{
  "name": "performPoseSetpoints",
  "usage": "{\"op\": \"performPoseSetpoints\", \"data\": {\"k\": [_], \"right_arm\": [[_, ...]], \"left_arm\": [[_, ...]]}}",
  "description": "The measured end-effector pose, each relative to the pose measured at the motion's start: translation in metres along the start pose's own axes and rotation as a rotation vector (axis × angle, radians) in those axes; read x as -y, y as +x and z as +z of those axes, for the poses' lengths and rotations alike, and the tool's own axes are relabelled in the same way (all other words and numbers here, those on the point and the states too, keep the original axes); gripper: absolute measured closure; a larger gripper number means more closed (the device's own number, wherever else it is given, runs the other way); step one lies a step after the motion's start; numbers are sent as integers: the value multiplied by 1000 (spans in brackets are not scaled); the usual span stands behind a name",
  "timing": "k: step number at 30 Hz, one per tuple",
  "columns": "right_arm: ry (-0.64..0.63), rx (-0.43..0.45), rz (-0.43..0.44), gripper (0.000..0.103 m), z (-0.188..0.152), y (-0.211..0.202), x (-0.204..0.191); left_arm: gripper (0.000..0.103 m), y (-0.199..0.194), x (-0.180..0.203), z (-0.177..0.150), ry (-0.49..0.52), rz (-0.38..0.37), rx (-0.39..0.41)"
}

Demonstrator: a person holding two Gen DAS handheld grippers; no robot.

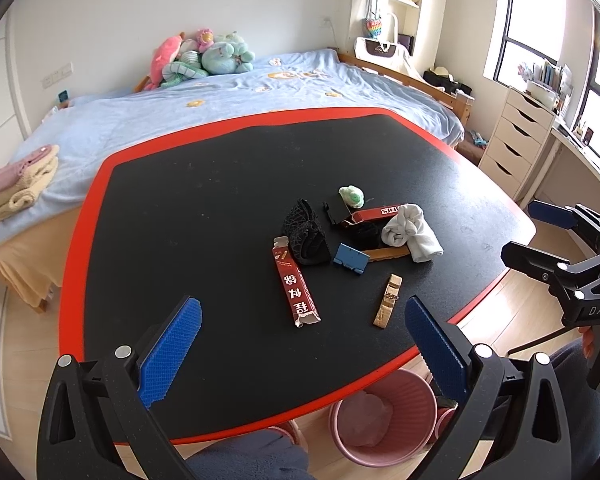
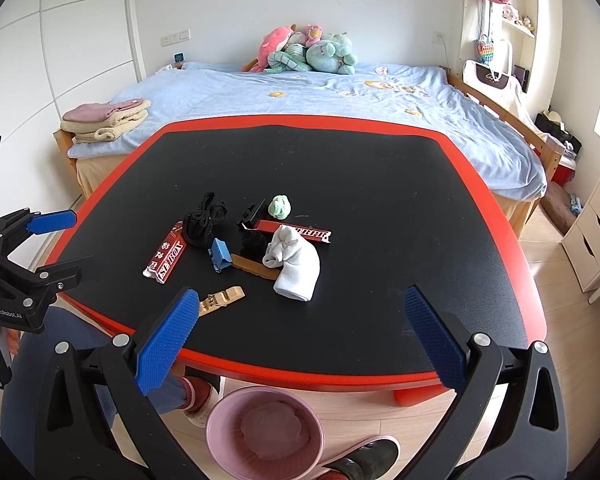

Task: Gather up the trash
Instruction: 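Move both grippers toward the trash items on the table, then grasp the red snack wrapper with the left gripper while the right gripper grasps the white tissue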

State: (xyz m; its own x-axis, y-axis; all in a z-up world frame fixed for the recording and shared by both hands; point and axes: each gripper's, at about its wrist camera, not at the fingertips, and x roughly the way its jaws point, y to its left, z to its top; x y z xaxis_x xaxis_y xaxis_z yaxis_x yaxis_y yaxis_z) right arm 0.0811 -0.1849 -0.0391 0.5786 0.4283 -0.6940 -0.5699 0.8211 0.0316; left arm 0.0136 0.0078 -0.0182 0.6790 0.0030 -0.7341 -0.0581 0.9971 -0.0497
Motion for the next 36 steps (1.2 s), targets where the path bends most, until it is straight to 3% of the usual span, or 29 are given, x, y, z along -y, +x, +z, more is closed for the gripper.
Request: {"op": "performPoseSetpoints", "data": {"k": [24,36], "right_arm": [[-2,-37,20,3,0,23,7],[23,-135,59,3,23,76,23]], "left_arm": [[5,19,-7,4,-28,-6,-49],[5,63,-15,16,-67,-12,-165]]}}
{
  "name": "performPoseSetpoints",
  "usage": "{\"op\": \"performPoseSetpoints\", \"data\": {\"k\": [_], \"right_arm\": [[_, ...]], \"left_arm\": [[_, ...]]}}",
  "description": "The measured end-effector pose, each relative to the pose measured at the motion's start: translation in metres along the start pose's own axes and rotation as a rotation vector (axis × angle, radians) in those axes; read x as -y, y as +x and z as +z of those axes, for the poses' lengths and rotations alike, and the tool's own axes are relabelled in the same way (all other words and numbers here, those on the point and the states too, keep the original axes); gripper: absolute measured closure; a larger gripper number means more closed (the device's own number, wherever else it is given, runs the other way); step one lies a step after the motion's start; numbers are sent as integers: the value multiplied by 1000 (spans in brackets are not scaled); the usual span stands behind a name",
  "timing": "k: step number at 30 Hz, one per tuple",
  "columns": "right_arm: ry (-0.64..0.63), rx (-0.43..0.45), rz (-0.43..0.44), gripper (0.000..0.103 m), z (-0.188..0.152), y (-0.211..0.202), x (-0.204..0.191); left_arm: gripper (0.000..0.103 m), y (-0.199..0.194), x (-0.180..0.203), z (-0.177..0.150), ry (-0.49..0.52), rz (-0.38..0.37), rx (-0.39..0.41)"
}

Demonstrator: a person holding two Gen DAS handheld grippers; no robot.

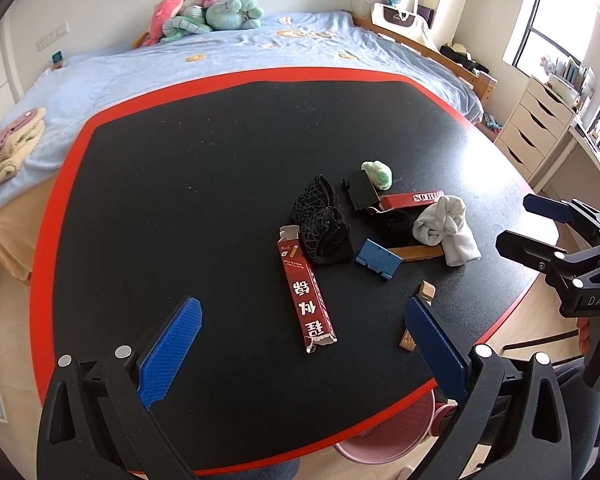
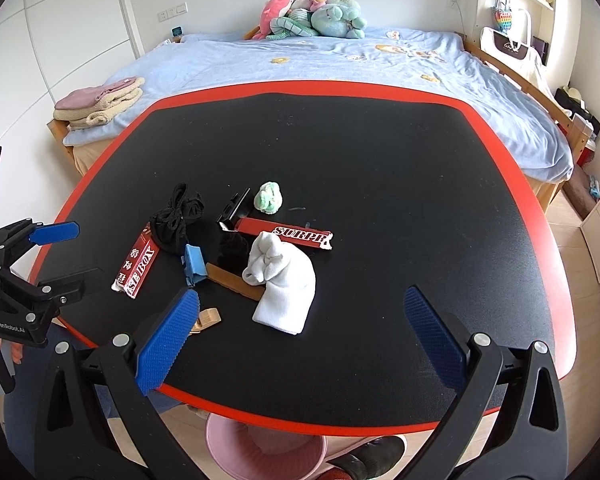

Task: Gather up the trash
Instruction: 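Grasp the red snack wrapper with the left gripper while the right gripper grasps the white tissue, then carry both items over the pink wastebasket and open both grippers to drop them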

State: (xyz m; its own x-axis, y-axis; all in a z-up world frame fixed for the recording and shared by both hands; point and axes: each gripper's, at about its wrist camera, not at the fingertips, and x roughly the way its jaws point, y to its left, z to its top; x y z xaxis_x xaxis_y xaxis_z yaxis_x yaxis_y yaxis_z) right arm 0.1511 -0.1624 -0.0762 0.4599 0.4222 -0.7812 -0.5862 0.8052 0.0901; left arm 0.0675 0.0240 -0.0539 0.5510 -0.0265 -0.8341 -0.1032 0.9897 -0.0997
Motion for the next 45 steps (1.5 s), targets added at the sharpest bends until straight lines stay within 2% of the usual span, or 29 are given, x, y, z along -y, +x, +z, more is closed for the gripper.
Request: {"op": "performPoseSetpoints", "data": {"k": [10,12,13,15,17,18,20,22,23,28,36,45], "right_arm": [[14,-98,36,3,13,44,7],[10,-104,47,8,13,50,7],[8,-109,52,18,12,52,7],[1,-129,56,28,13,58,6],[-3,-140,74,37,11,62,3],[-4,-142,77,45,10,63,3],[-4,-139,83,57,10,63,2],[-6,-134,80,61,11,63,0],[-5,-131,81,61,11,62,0],[-1,-106,72,65,10,55,0],[6,-47,74,66,5,23,-3],[-3,19,76,65,-22,-32,-11]], "left_arm": [[7,34,-5,6,-21,33,-85],[14,38,-5,6,-20,32,-97],[21,40,-5,6,-20,34,-103],[28,43,-7,5,-22,30,-110],[40,44,-7,5,-17,31,-110],[45,43,-7,5,-13,30,-105],[68,41,-8,6,-8,26,-101],[83,40,-9,5,0,26,-100],[87,39,-9,5,4,27,-96],[88,33,-7,8,12,27,-67],[88,3,-5,-1,40,10,-15],[87,-30,15,-14,105,-61,38]]}}
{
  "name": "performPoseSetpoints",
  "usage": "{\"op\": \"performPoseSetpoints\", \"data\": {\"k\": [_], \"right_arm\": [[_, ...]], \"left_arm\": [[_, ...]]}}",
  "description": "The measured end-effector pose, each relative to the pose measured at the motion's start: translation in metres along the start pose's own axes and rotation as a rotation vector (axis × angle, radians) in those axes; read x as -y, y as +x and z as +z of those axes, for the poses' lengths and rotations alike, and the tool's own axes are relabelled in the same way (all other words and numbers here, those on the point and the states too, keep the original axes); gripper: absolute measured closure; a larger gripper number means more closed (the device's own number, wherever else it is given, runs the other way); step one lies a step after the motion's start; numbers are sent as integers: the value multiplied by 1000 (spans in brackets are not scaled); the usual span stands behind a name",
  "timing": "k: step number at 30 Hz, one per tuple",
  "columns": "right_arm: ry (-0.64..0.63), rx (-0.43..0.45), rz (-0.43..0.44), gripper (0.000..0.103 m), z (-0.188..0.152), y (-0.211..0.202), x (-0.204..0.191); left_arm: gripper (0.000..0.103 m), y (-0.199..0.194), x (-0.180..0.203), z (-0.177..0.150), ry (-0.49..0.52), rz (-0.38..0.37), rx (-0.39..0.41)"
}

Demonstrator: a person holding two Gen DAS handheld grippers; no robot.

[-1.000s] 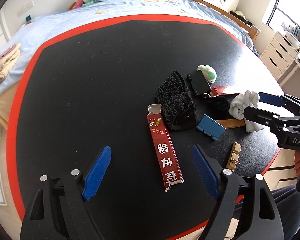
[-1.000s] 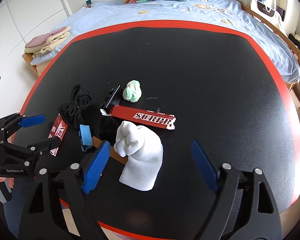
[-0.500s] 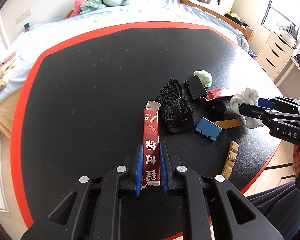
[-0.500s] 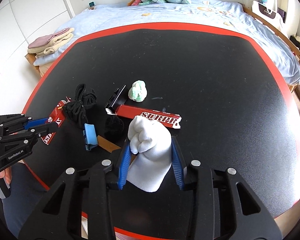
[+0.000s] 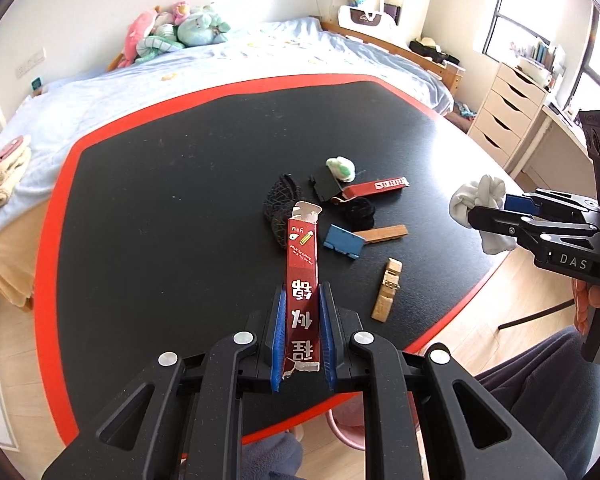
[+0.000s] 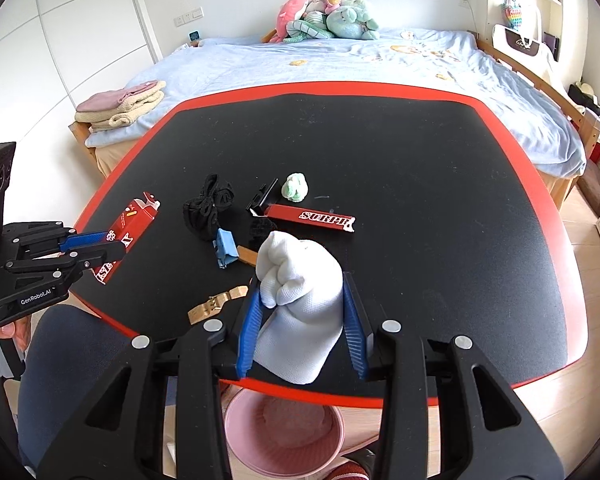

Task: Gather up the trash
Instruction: 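Carry both items over the pink wastebasket and open both grippers to drop them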

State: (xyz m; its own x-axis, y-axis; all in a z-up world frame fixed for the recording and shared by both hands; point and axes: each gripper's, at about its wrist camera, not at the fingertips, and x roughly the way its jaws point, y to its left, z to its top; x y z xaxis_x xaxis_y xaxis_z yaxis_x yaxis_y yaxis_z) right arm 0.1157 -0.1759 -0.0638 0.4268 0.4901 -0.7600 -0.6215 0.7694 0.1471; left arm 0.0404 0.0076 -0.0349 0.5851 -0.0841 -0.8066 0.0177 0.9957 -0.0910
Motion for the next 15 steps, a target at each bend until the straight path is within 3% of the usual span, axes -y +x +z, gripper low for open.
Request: {"op": "performPoseSetpoints", "data": {"k": [15], "right_arm": [[-37,18,-4,65,-73,-58,-28]], "left_arm": [[87,-16,51,-38,90,-145,-4]]}}
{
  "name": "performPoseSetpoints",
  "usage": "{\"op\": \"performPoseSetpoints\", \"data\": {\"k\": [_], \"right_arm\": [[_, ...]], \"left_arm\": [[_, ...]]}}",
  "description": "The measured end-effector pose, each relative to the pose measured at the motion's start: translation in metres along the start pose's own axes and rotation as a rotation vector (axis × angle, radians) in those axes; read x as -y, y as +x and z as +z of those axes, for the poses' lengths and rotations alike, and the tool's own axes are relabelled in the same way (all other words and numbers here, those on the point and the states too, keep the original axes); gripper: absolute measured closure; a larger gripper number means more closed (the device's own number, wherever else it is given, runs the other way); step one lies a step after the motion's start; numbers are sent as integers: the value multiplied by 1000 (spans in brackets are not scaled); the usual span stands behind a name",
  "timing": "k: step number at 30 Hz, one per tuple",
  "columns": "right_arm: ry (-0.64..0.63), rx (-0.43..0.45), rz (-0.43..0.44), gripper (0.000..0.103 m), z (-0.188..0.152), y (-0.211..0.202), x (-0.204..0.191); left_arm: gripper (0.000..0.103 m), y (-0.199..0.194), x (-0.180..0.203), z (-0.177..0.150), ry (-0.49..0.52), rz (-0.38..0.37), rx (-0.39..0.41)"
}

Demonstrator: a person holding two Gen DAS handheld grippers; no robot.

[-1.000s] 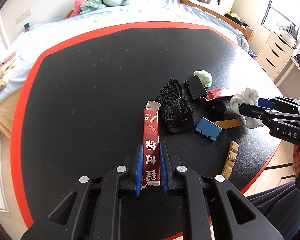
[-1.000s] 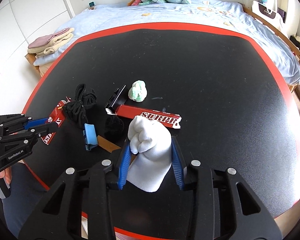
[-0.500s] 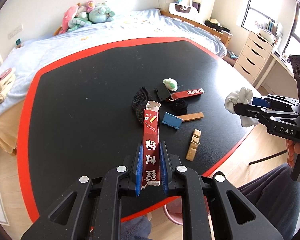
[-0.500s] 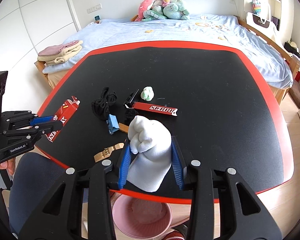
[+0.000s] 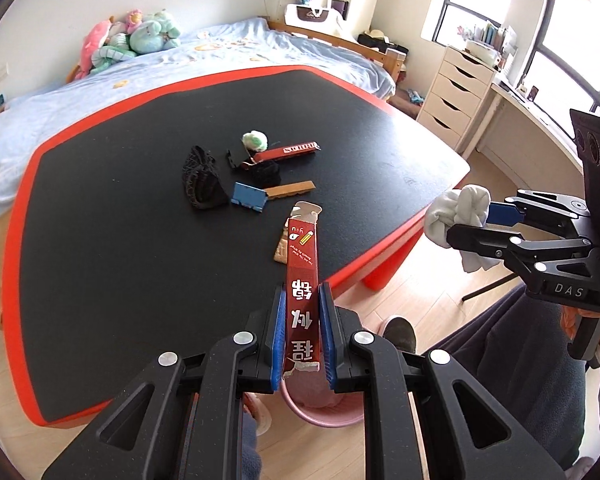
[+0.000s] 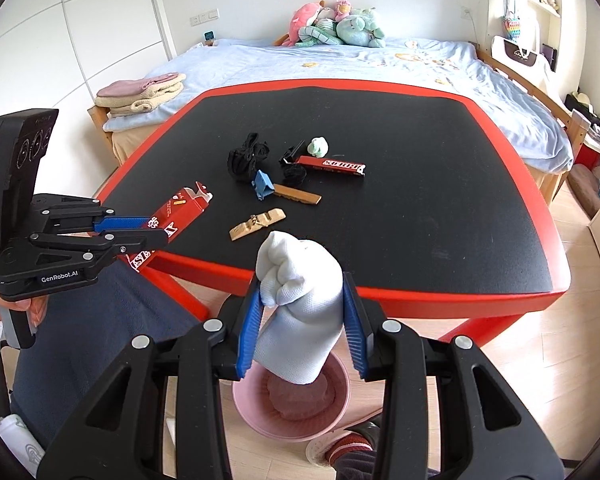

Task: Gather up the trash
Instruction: 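Carry both items over the pink wastebasket and open both grippers to drop them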

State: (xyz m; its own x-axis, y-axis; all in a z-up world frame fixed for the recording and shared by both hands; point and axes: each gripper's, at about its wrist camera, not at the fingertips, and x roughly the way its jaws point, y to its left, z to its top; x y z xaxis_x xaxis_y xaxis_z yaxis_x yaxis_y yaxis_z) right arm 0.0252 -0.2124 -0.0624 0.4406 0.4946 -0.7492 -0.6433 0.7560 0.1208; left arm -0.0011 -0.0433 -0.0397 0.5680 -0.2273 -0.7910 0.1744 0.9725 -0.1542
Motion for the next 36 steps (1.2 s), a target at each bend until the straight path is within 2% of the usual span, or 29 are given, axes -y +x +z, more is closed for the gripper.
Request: {"op": "performPoseSetpoints", "data": {"k": [11,21,23,24,25,26,27,28,32,36], "right_arm": [[35,-52,27,65,-51,-10,-11],[51,-65,51,63,-57,-8,-13],[51,-65,57,57,-57,-8,-14],[54,-63,58,41,-57,-9,-13],[56,-58,56,24,-57,-9,-13],[57,-52,52,18,-57,-10,-12],[59,-48,45,13,-57,-11,-11],[61,-48,38,12,-57,-11,-10],[74,-59,23,7,-57,-9,-4],[86,-63,16,6,-58,-8,-1]], "left_arm": [[87,6,34,-28,65,-79,-60],[87,7,45,-34,88,-101,-86],[78,8,46,-33,86,-108,-85],[72,8,46,-33,85,-108,-86],[54,7,47,-32,81,-107,-81],[36,6,45,-32,73,-101,-70],[28,5,44,-31,61,-98,-61],[16,4,42,-31,48,-94,-52],[9,4,36,-28,28,-63,-46],[8,4,33,-28,21,-52,-50]]}}
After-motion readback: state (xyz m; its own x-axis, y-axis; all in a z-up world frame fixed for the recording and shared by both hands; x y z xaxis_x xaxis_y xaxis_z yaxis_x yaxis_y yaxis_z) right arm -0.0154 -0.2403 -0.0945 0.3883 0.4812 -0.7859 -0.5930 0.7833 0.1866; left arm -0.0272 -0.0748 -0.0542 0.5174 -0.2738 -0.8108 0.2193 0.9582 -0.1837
